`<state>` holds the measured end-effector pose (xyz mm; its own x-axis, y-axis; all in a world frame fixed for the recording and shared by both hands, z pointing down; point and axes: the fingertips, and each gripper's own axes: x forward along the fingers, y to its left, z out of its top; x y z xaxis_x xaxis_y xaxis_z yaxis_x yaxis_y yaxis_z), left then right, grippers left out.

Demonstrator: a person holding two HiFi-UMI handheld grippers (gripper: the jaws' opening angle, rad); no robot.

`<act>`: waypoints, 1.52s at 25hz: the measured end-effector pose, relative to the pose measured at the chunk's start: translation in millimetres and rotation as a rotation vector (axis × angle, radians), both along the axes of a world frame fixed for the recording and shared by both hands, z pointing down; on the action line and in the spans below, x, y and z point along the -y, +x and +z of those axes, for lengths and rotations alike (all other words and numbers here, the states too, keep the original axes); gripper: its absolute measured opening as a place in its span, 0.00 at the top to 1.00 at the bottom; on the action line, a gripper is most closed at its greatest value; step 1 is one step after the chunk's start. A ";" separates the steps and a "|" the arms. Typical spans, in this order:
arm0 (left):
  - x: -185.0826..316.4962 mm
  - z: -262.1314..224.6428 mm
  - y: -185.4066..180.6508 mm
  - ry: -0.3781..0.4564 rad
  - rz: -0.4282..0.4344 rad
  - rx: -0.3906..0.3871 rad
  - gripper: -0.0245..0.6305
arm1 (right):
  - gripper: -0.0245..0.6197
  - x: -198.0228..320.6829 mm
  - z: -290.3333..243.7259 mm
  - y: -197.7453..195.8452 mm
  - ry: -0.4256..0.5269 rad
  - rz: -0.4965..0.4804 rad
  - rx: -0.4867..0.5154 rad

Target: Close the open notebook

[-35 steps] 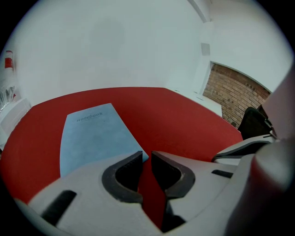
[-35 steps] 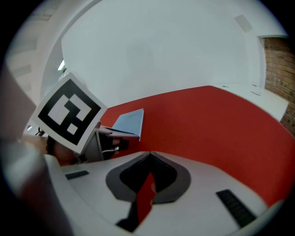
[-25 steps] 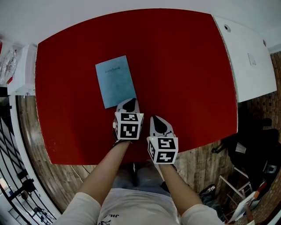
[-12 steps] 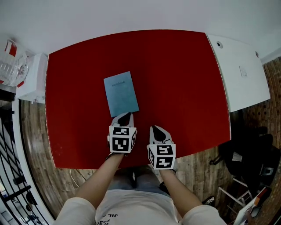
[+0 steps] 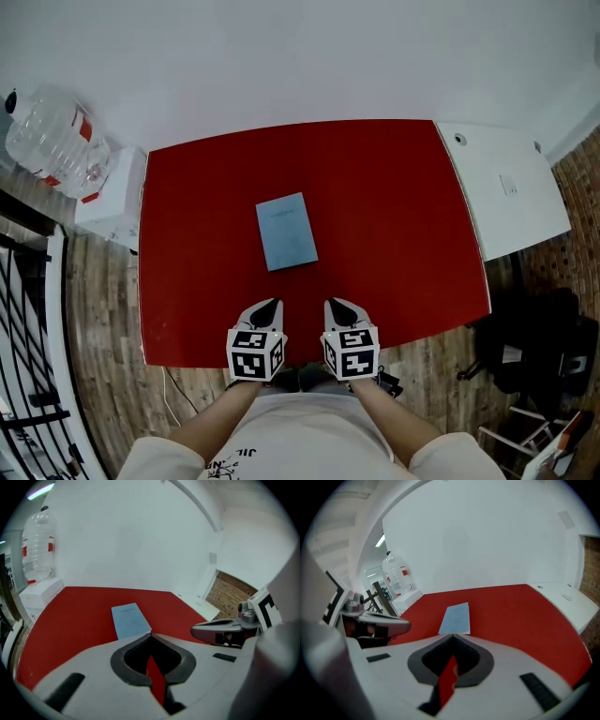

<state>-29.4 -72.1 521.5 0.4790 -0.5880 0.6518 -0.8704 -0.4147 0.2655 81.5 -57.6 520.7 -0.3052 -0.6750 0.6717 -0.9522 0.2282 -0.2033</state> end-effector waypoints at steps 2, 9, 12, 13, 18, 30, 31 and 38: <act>-16.6 1.9 -5.0 -0.016 -0.023 -0.013 0.96 | 0.96 -6.9 -8.2 -7.0 0.012 -0.008 -0.005; -34.4 -8.5 -34.6 0.032 -0.092 0.007 0.96 | 0.96 -29.2 -10.5 -35.2 0.017 -0.032 -0.005; -36.8 -9.8 -46.0 0.037 -0.116 0.006 0.96 | 0.96 -34.2 -10.1 -42.2 0.022 -0.038 -0.009; -37.0 -10.1 -47.8 0.038 -0.119 0.004 0.96 | 0.96 -34.6 -11.2 -43.2 0.026 -0.040 -0.013; -41.8 -11.1 -53.8 0.046 -0.124 0.009 0.96 | 0.96 -40.1 -11.9 -46.6 0.028 -0.031 -0.014; -53.7 -14.7 -64.0 0.066 -0.115 0.021 0.96 | 0.96 -47.8 -19.0 -62.3 0.043 -0.049 -0.014; -54.2 -14.7 -65.2 0.066 -0.116 0.020 0.96 | 0.96 -48.6 -18.6 -63.5 0.042 -0.049 -0.014; -57.5 -14.4 -70.0 0.067 -0.116 0.019 0.96 | 0.96 -51.1 -17.3 -68.3 0.043 -0.050 -0.015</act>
<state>-99.5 -14.6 507.1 0.3929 -0.6814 0.6175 -0.9182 -0.3271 0.2233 13.2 -6.5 503.4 -0.3291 -0.6878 0.6470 -0.9423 0.2834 -0.1781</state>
